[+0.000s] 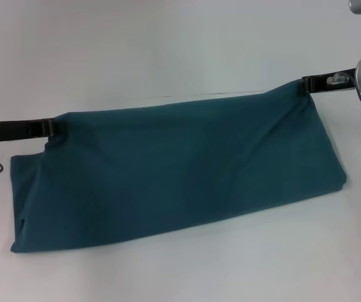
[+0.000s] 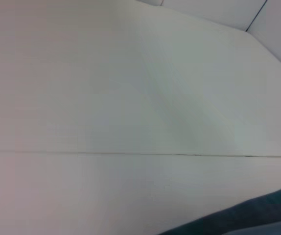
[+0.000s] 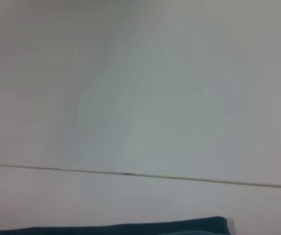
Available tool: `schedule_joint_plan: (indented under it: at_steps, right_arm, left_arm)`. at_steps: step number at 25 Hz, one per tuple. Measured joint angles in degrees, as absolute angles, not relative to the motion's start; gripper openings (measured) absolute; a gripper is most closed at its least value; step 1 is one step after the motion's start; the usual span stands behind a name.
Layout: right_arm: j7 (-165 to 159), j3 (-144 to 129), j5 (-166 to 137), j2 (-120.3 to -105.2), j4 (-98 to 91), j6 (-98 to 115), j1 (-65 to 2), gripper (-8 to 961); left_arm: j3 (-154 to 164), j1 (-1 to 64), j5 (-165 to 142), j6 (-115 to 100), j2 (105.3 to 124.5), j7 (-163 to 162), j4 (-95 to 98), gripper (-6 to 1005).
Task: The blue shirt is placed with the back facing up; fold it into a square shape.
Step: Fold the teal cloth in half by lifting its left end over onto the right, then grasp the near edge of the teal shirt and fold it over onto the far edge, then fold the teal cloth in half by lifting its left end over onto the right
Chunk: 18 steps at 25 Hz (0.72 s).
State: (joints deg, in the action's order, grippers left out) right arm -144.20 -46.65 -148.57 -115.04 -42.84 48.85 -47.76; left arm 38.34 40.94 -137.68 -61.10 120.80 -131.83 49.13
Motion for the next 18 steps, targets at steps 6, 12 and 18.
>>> schedule_joint_plan:
  at_steps: [6,12,18]
  right_arm:
    - [-143.8,-46.7,-148.5,-115.66,-42.4,46.5,-48.0,68]
    - [-143.6,-46.7,-147.4,-116.35,-42.4,43.6,-48.0,88]
    - [-143.8,-47.8,-147.5,-116.45,-42.4,42.5,-48.2,199]
  left_arm:
    - [40.3,40.9,-137.4,-57.6,121.05,-131.8,48.0,112]
    - [39.7,40.3,-137.1,-52.9,121.56,-131.0,47.1,115]
    - [40.1,40.1,-136.3,-50.1,121.53,-130.3,46.1,118]
